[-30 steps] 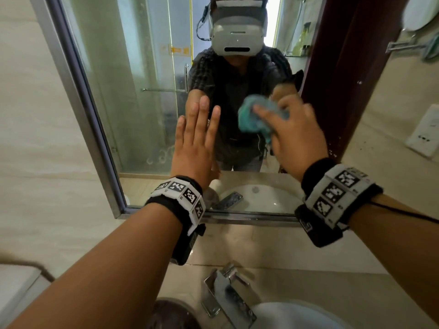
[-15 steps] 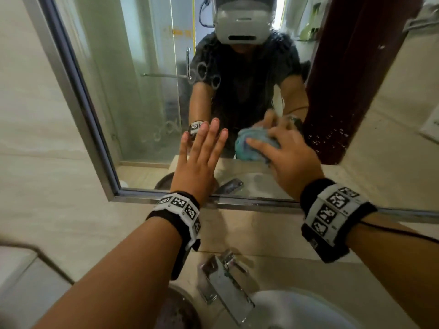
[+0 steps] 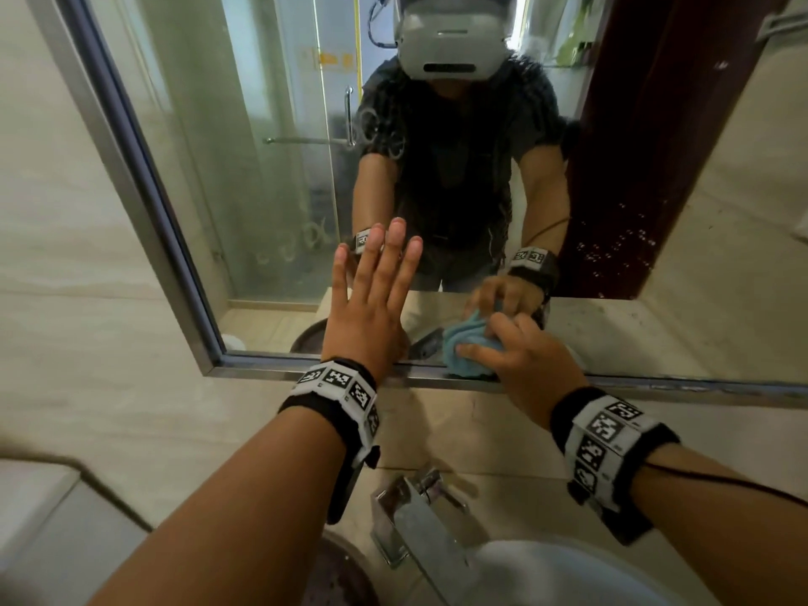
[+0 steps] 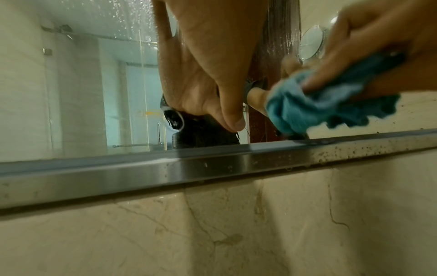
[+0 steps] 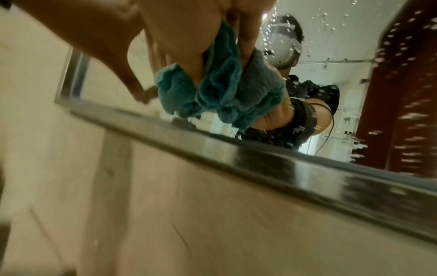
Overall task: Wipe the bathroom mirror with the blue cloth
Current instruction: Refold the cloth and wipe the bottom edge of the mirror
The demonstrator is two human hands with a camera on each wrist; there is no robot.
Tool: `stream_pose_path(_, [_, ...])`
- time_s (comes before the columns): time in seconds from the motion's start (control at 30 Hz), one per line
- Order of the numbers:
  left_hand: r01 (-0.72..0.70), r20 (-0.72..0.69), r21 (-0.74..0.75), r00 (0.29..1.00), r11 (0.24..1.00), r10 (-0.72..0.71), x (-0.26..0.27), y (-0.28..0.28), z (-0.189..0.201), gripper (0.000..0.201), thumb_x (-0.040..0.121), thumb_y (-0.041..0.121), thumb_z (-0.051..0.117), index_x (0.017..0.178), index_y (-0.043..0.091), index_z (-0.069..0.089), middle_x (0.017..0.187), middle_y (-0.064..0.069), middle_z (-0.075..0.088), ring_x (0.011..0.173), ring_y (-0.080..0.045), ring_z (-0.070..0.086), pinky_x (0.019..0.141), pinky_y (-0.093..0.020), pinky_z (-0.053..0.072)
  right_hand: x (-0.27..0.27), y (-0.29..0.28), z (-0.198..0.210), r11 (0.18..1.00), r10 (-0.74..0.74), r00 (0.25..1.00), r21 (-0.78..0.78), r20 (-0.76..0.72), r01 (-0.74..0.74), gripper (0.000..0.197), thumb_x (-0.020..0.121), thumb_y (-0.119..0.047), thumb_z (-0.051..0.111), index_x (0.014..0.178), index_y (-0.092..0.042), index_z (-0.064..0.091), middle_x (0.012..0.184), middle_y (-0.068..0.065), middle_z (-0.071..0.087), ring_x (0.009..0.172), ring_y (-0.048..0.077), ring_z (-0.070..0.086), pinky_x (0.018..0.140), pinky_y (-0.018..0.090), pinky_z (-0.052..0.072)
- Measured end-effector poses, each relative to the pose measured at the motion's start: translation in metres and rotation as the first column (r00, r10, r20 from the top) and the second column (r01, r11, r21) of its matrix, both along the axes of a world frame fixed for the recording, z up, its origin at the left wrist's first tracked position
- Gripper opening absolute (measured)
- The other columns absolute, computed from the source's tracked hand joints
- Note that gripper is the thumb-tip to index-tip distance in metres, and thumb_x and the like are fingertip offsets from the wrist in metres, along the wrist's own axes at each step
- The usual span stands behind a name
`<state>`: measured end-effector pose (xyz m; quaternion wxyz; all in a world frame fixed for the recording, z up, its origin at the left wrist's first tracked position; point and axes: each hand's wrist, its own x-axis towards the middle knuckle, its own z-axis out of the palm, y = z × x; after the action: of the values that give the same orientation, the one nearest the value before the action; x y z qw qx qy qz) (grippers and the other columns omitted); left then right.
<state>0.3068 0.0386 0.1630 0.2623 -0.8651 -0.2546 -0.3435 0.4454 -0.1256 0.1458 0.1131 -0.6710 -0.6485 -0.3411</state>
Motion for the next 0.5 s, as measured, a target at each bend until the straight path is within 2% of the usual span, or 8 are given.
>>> stream_pose_path(0.07, [0.009, -0.016, 0.005, 1.000, 1.000, -0.009, 0.000, 0.001, -0.001, 0.117, 0.074, 0.039, 0.068, 0.146, 0.011, -0.020, 0.151, -0.009, -0.031, 0.142, -0.026, -0.019, 0.116, -0.052, -0.002, -0.008, 0.013, 0.010, 0.989, 0.014, 1.000, 0.149, -0.021, -0.011, 0.025, 0.079, -0.019, 0.073, 0.104, -0.014, 0.071, 0.094, 0.014, 0.060, 0.071, 0.027, 0.051, 0.057, 0.031, 0.048])
stream_pose_path(0.1, [0.009, -0.029, 0.001, 1.000, 1.000, -0.009, -0.001, 0.002, -0.001, 0.118, 0.074, 0.043, 0.067, 0.146, 0.011, -0.021, 0.150, -0.009, -0.032, 0.142, -0.026, -0.021, 0.116, -0.052, -0.002, -0.012, 0.019, 0.012, 0.979, 0.034, 0.999, 0.203, -0.042, -0.024, 0.022, 0.087, -0.022, 0.064, 0.106, -0.013, 0.070, 0.095, 0.015, 0.060, 0.075, 0.027, 0.050, 0.060, 0.032, 0.048])
stream_pose_path(0.17, [0.012, -0.052, -0.023, 0.999, 1.000, -0.013, -0.003, 0.002, 0.001, 0.125, 0.071, 0.053, 0.068, 0.145, 0.012, -0.024, 0.150, -0.009, -0.033, 0.141, -0.026, -0.024, 0.115, -0.051, -0.003, -0.013, 0.024, 0.006, 0.977, 0.055, 0.998, 0.209, -0.029, -0.047, 0.025, 0.091, -0.024, 0.055, 0.108, -0.012, 0.069, 0.095, 0.016, 0.061, 0.076, 0.028, 0.052, 0.062, 0.034, 0.049])
stream_pose_path(0.23, [0.001, -0.081, -0.040, 0.997, 0.999, -0.004, -0.004, 0.002, 0.002, 0.134, 0.065, 0.058, 0.071, 0.142, 0.013, -0.029, 0.151, -0.010, -0.030, 0.140, -0.027, -0.026, 0.115, -0.051, -0.003, -0.005, 0.018, -0.012, 0.990, 0.043, 0.998, 0.135, 0.055, -0.050, 0.023, 0.088, -0.019, 0.056, 0.105, -0.013, 0.070, 0.092, 0.015, 0.062, 0.070, 0.029, 0.055, 0.058, 0.034, 0.051])
stream_pose_path(0.27, [-0.014, -0.105, -0.048, 0.994, 0.999, 0.009, -0.005, 0.001, 0.003, 0.139, 0.062, 0.059, 0.073, 0.141, 0.013, -0.032, 0.150, -0.011, -0.029, 0.140, -0.027, -0.025, 0.115, -0.051, -0.003, -0.001, 0.010, -0.022, 0.996, 0.030, 0.997, 0.087, 0.074, -0.036, 0.023, 0.082, -0.015, 0.062, 0.104, -0.015, 0.070, 0.092, 0.015, 0.060, 0.068, 0.029, 0.055, 0.056, 0.034, 0.052])
stream_pose_path(0.37, [-0.044, -0.126, -0.038, 0.991, 0.998, 0.038, -0.006, 0.000, 0.003, 0.143, 0.059, 0.060, 0.074, 0.139, 0.012, -0.034, 0.149, -0.012, -0.032, 0.139, -0.030, -0.020, 0.114, -0.052, -0.003, 0.009, -0.010, -0.035, 0.999, -0.018, 1.000, -0.047, -0.012, 0.017, 0.052, 0.060, -0.009, 0.082, 0.110, -0.018, 0.068, 0.098, 0.013, 0.054, 0.070, 0.029, 0.057, 0.054, 0.036, 0.053])
stream_pose_path(0.5, [-0.003, 0.001, -0.011, 1.000, 1.000, 0.003, -0.002, -0.007, -0.001, 0.124, 0.069, 0.043, 0.075, 0.147, 0.012, -0.016, 0.155, -0.014, -0.007, 0.143, -0.029, -0.014, 0.115, -0.052, 0.009, 0.009, -0.015, -0.029, 0.999, -0.012, 0.998, -0.032, -0.061, 0.010, 0.050, 0.060, -0.007, 0.084, 0.106, -0.017, 0.070, 0.094, 0.014, 0.057, 0.068, 0.028, 0.054, 0.053, 0.035, 0.054])
